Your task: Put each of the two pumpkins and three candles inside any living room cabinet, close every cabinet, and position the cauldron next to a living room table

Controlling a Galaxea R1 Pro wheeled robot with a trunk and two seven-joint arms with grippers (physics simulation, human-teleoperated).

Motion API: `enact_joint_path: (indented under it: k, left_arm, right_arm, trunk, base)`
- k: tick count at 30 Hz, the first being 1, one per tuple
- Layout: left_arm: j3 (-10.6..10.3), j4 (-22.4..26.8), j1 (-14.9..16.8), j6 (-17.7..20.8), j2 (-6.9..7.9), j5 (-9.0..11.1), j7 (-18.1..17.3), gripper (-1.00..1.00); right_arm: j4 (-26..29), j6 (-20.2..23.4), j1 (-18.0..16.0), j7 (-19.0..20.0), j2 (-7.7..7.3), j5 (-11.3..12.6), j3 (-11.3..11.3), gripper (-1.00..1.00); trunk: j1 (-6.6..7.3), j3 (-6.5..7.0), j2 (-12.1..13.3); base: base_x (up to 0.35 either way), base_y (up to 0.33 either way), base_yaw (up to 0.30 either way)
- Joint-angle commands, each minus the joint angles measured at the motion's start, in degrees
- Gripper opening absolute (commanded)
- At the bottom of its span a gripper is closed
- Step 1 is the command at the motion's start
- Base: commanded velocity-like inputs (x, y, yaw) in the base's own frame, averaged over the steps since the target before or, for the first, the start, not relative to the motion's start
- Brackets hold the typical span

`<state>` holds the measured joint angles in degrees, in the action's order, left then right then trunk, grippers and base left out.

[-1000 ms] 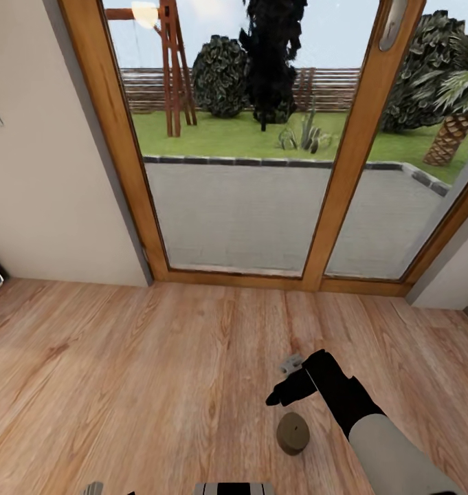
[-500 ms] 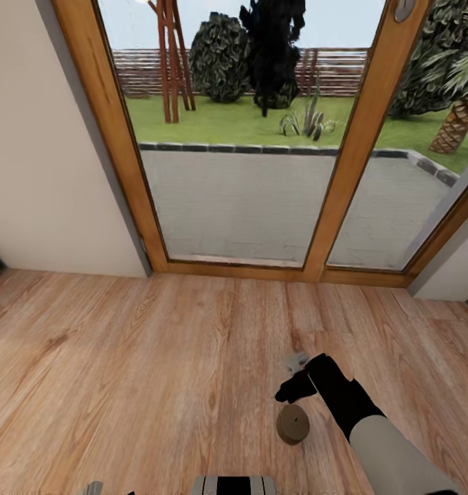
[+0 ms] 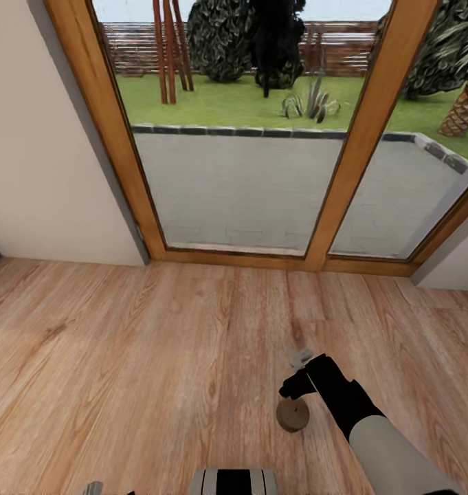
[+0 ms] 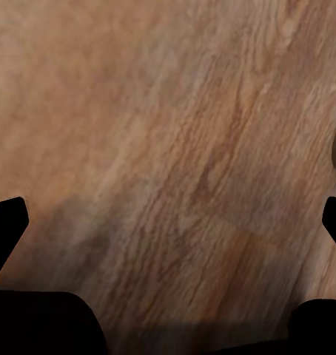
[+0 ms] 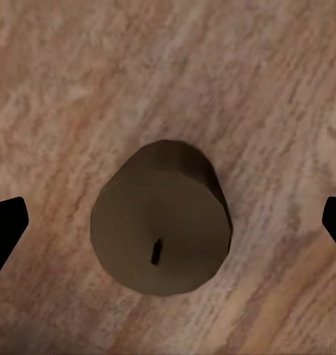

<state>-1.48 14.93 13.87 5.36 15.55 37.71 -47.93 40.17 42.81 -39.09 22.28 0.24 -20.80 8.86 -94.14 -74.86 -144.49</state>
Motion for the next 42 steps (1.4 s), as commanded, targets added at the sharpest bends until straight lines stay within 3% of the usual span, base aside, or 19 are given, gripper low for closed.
enact_joint_path:
  k: [1,3,4,5,10,30,42]
  left_arm:
    - [-0.2,0.0,0.0,0.6,0.05,0.6,-0.6,1.00]
    - [-0.2,0.0,0.0,0.6,0.23,0.6,-2.7,1.00]
    - [-0.2,-0.3,0.0,0.6,0.79,0.6,-8.2,1.00]
    - [-0.2,-0.5,-0.1,0.5,1.17,0.6,-10.6,1.00]
    - [-0.1,-2.6,-0.4,-0.7,2.47,0.7,-16.0,1.00]
    - [-0.1,-2.9,-0.4,-1.0,2.56,0.7,-16.1,1.00]
    - [-0.1,-2.9,-0.4,-1.0,2.50,0.7,-16.1,1.00]
  right_arm:
    - [0.1,0.2,0.0,0.5,0.04,-0.7,0.1,1.00]
    - [0.1,0.1,0.0,0.5,0.08,-0.7,0.1,1.00]
    - [0.0,0.1,0.0,0.5,0.10,-0.8,0.2,1.00]
    - [0.0,0.1,0.0,0.5,0.10,-0.8,0.2,1.00]
    - [0.0,0.1,0.0,0.5,0.15,-0.8,0.4,1.00]
    - [-1.6,0.0,0.0,0.4,0.12,-0.5,0.4,1.00]
    - [-1.6,0.0,0.0,0.5,0.11,-0.5,0.4,1.00]
  trunk:
    - [-0.01,-0.27,0.0]
    - [-0.06,-0.71,-0.1]
    - [-0.09,-0.93,-0.1]
    - [-0.12,-1.16,-0.1]
    - [-0.24,-2.26,-0.2]
    - [-0.76,-6.70,-0.4]
    - [-0.76,-6.70,-0.4]
  base:
    - [0.000,0.000,0.000]
    - [0.000,0.000,0.000]
    - [0.000,0.000,0.000]
    - [0.000,0.000,0.000]
    - [0.000,0.000,0.000]
    - [0.000,0.000,0.000]
    - [0.000,0.000,0.000]
